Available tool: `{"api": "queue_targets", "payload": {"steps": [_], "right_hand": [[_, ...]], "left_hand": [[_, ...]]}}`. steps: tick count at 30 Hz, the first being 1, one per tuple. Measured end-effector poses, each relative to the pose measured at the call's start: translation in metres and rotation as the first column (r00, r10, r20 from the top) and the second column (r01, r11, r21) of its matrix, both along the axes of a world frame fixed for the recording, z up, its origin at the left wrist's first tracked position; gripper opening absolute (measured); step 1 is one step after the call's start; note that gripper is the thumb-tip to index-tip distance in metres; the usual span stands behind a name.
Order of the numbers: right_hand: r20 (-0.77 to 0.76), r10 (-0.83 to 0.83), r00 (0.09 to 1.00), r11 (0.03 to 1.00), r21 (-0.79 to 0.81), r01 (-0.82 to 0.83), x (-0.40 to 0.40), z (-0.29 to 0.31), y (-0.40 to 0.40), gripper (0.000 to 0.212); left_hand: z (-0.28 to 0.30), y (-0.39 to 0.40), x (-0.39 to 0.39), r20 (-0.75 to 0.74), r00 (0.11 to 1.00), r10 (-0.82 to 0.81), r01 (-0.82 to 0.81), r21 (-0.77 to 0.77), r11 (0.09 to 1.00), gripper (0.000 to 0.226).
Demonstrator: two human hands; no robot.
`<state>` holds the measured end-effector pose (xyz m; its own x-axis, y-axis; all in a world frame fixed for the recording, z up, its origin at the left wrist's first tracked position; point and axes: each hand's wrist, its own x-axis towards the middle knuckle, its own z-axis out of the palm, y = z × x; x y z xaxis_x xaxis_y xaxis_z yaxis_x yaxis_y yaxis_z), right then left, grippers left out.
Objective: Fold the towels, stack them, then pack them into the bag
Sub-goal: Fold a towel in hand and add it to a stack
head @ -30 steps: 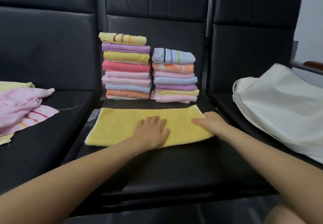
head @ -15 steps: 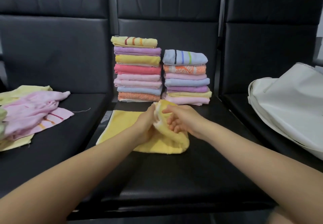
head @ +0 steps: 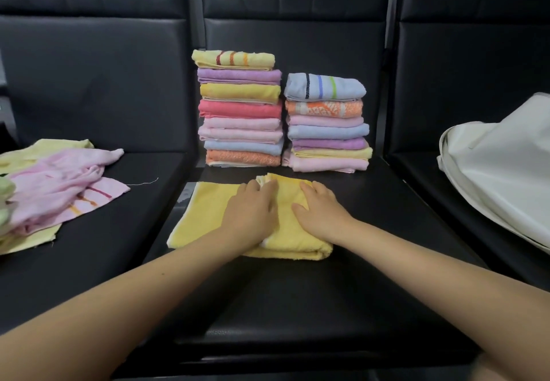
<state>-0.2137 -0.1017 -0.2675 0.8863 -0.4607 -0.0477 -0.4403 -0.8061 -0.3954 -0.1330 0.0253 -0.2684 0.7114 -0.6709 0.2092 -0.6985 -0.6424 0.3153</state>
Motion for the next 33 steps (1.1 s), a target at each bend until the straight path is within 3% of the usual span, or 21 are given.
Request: {"api": "queue_targets", "payload": {"steps": [3,6,8,11,13,17,19,22,24,27,29,33], "right_hand": [[-0.119,-0.036,0.992,0.999,-0.037,0.031,0.007,-0.003,0.004,0.062],[-0.109,-0.059,0.992,0.998,-0.017,0.057,0.008,-0.004,0.008,0.062],[0.000,-0.091,0.996,0.994,0.059,0.091,0.005,-0.003,0.009,0.063],[0.179,-0.191,0.965,0.965,0.213,0.152,-0.002,0.005,0.007,0.071],[0.180,-0.290,0.940,0.901,0.382,0.205,-0.007,0.014,0.005,0.076],[0.043,-0.398,0.916,0.615,0.753,0.232,-0.017,0.025,0.003,0.061],[0.018,-0.395,0.918,0.510,0.836,0.203,-0.019,0.028,0.002,0.055],[0.103,-0.440,0.892,0.508,0.848,0.152,-0.019,0.035,-0.007,0.051],[0.215,-0.463,0.860,0.529,0.845,0.074,-0.019,0.042,-0.012,0.046],[0.313,-0.392,0.865,0.522,0.850,-0.071,-0.020,0.051,-0.005,0.016],[0.372,-0.233,0.899,0.621,0.768,-0.157,-0.019,0.051,0.006,0.013],[0.438,0.057,0.897,0.871,0.417,-0.259,-0.016,0.034,0.030,0.035]], "left_hand": [[-0.009,0.000,0.013,-0.027,0.999,0.031,-0.024,0.229,0.973,0.050],[-0.011,-0.001,0.018,-0.081,0.997,-0.013,0.035,0.276,0.961,0.052],[-0.011,-0.001,0.020,-0.077,0.996,-0.040,0.058,0.253,0.966,0.052],[-0.011,0.002,0.025,-0.108,0.992,-0.059,0.076,0.161,0.984,0.050],[-0.011,0.005,0.029,-0.159,0.985,-0.072,0.083,0.063,0.995,0.047],[-0.004,0.012,0.031,-0.136,0.988,-0.078,0.057,-0.147,0.988,0.042],[0.004,0.013,0.025,-0.104,0.993,-0.054,0.027,-0.247,0.969,0.038],[0.016,0.012,0.015,-0.267,0.961,-0.071,-0.043,-0.397,0.917,0.034],[0.021,0.009,0.008,-0.523,0.838,-0.156,-0.138,-0.479,0.867,0.034],[0.024,0.005,-0.001,-0.841,0.466,-0.274,-0.316,-0.448,0.837,0.049],[0.025,0.006,-0.003,-0.900,0.288,-0.328,-0.413,-0.425,0.805,0.058],[0.035,0.014,-0.005,-0.898,0.138,-0.417,-0.577,-0.415,0.703,0.060]]}}
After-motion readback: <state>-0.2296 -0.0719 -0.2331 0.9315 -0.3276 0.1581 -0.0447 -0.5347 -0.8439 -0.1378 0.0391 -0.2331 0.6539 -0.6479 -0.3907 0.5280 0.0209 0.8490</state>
